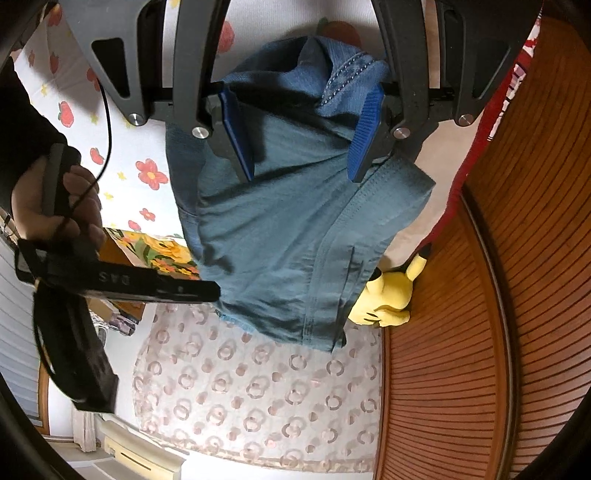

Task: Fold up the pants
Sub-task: 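Open both grippers and release the shorts on the jeans pile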

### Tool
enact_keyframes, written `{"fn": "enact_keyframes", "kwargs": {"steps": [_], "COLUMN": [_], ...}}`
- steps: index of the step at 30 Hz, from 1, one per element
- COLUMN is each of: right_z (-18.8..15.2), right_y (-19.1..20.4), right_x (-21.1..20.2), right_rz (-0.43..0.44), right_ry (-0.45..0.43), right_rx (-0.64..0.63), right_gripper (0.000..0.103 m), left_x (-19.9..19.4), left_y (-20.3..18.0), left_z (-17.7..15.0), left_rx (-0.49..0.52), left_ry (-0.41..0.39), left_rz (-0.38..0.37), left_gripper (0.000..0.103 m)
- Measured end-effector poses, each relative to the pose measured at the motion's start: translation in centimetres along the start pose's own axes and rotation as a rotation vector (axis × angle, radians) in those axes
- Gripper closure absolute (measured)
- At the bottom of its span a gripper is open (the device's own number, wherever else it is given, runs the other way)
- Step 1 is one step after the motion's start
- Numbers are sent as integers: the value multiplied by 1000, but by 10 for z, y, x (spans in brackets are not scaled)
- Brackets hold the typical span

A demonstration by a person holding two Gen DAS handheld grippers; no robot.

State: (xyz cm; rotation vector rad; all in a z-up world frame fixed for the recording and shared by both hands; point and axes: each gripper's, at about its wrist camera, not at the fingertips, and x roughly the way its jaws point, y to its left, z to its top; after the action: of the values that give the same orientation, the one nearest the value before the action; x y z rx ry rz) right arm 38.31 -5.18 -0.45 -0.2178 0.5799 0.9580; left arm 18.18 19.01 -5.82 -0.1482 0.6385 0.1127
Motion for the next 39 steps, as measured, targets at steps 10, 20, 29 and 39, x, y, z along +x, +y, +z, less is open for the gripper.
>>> {"fn": "enact_keyframes", "kwargs": {"steps": [10,20,29,39], "right_z": [-20,-36,-47,-68], "right_y": [20,30,38,49], "right_x": [-43,-80,-94,-126], "right_rz": [-17,-29,-47,-115], "right_ry": [-48,-83,-99,-138], "right_rx": [3,17,29,61], "right_gripper": [69,68,68,53], "left_x": [-26,-54,-70,-85], "left_y": [-14,-24,-27,-44], "left_z": [6,13,16,10], "left_rx": [48,51,42,57], "left_ry": [-39,-121,-167,-183], "left_rz": [-7,-10,28,13], "left_gripper": [43,17,17,17]}}
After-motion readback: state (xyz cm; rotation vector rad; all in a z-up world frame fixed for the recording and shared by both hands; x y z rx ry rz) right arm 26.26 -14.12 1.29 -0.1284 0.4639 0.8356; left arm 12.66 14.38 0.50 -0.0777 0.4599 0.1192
